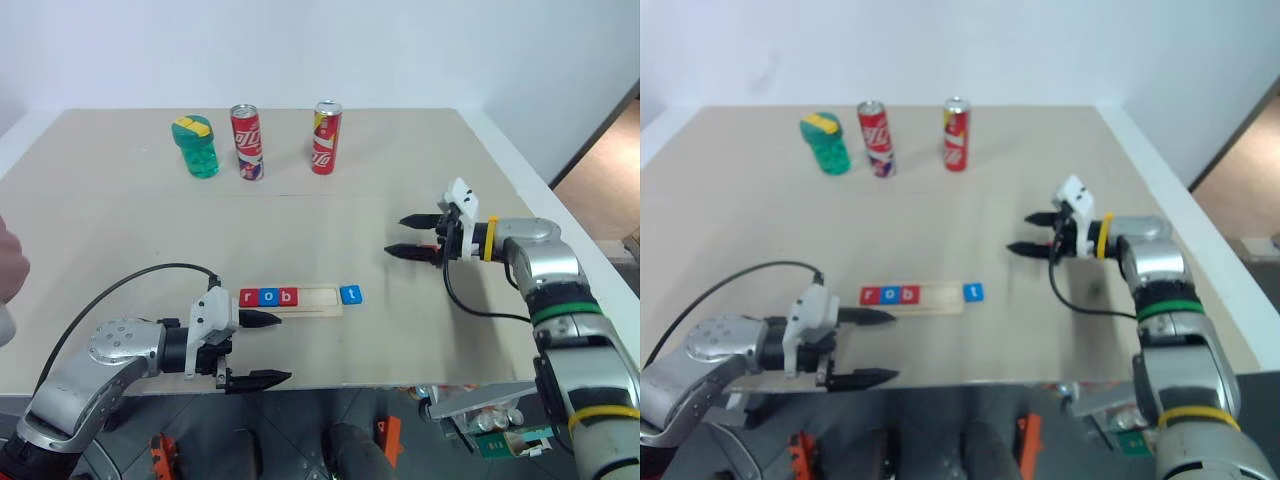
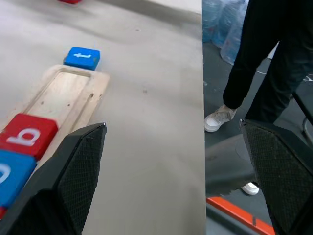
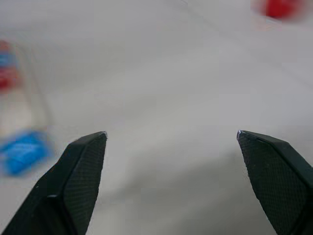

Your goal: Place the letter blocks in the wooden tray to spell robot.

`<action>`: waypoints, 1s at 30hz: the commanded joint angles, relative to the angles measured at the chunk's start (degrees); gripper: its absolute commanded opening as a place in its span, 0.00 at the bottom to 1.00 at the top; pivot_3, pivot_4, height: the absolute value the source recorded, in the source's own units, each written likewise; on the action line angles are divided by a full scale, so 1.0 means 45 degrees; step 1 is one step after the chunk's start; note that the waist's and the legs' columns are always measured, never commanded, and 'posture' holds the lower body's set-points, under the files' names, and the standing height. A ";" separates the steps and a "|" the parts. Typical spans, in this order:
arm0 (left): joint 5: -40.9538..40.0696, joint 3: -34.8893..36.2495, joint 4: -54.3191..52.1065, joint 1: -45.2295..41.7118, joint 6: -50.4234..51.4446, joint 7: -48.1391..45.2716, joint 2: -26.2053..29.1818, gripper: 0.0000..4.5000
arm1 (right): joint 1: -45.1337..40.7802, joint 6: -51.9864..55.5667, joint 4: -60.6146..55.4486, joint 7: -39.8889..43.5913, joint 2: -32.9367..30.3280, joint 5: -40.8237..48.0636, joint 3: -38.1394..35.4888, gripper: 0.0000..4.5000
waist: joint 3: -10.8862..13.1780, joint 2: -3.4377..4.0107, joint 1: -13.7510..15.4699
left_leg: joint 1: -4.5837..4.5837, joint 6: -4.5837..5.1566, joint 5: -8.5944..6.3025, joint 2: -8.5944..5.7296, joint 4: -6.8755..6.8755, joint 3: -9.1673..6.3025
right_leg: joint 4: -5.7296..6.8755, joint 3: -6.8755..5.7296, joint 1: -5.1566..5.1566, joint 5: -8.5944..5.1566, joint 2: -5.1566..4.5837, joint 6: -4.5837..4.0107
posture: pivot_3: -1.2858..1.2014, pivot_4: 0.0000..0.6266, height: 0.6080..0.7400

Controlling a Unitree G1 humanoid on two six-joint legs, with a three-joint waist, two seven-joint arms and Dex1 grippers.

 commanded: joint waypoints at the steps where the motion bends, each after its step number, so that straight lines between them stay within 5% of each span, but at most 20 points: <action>1: 0.0057 0.0210 -0.0292 0.0134 -0.0083 0.0259 -0.0003 1.00 | -0.0730 -0.0599 0.1136 -0.1323 0.0078 -0.0265 -0.0806 0.99 | 0.0003 0.0001 -0.0025 | -0.0002 0.0000 0.0000 -0.0001 -0.0010 -0.0011 | -0.0001 0.0003 -0.0001 0.0000 0.0005 -0.0006 | 0.52 0.24 1.00; 5: 0.0134 0.0536 -0.0481 0.0613 -0.0187 0.0656 -0.0016 1.00 | 0.0667 0.0292 -0.1716 -0.3151 0.0763 0.0370 -0.1704 0.99 | 0.0008 0.0008 -0.0052 | -0.0001 0.0001 -0.0001 -0.0004 -0.0034 -0.0026 | 0.0002 0.0017 0.0002 -0.0007 0.0014 -0.0016 | 0.52 0.24 1.00; 9: 0.0357 0.0797 -0.0706 0.0738 -0.0528 0.1954 -0.0860 1.00 | 0.4153 0.2380 -0.7704 -0.7757 0.2671 0.0361 -0.2800 0.99 | 0.0006 0.0011 0.0007 | -0.0012 -0.0003 -0.0004 -0.0012 -0.0051 -0.0064 | 0.0010 -0.0014 0.0007 -0.0015 0.0002 -0.0013 | 0.52 0.24 1.00; 14: 0.0770 0.0675 -0.0936 0.0510 -0.0755 0.3115 -0.1752 1.00 | 0.5931 0.2681 -0.9593 -1.1917 0.4064 -0.0899 -0.3583 0.99 | 0.0016 0.0036 0.0060 | -0.0027 -0.0013 0.0002 -0.0027 -0.0031 -0.0062 | 0.0018 -0.0010 -0.0001 -0.0016 -0.0015 0.0007 | 0.52 0.24 1.00; 29: 0.1052 0.0187 -0.1128 0.0537 -0.0604 0.3285 -0.1791 1.00 | 0.7001 0.4156 -0.9903 -1.4326 0.5921 -0.0160 -0.4513 0.99 | 0.0004 0.0025 -0.0013 | 0.0000 0.0006 0.0036 -0.0008 0.0030 -0.0030 | 0.0008 0.0026 0.0025 0.0037 0.0013 0.0045 | 0.52 0.24 1.00; 30: 0.1045 0.0178 -0.1119 0.0517 -0.0581 0.3298 -0.1819 1.00 | 0.6941 0.4213 -0.9861 -1.4416 0.6044 -0.0034 -0.4649 0.94 | -0.0001 0.0018 -0.0013 | 0.0001 0.0006 0.0036 -0.0007 0.0030 -0.0031 | 0.0008 0.0025 0.0027 0.0036 0.0013 0.0044 | 0.52 0.24 1.00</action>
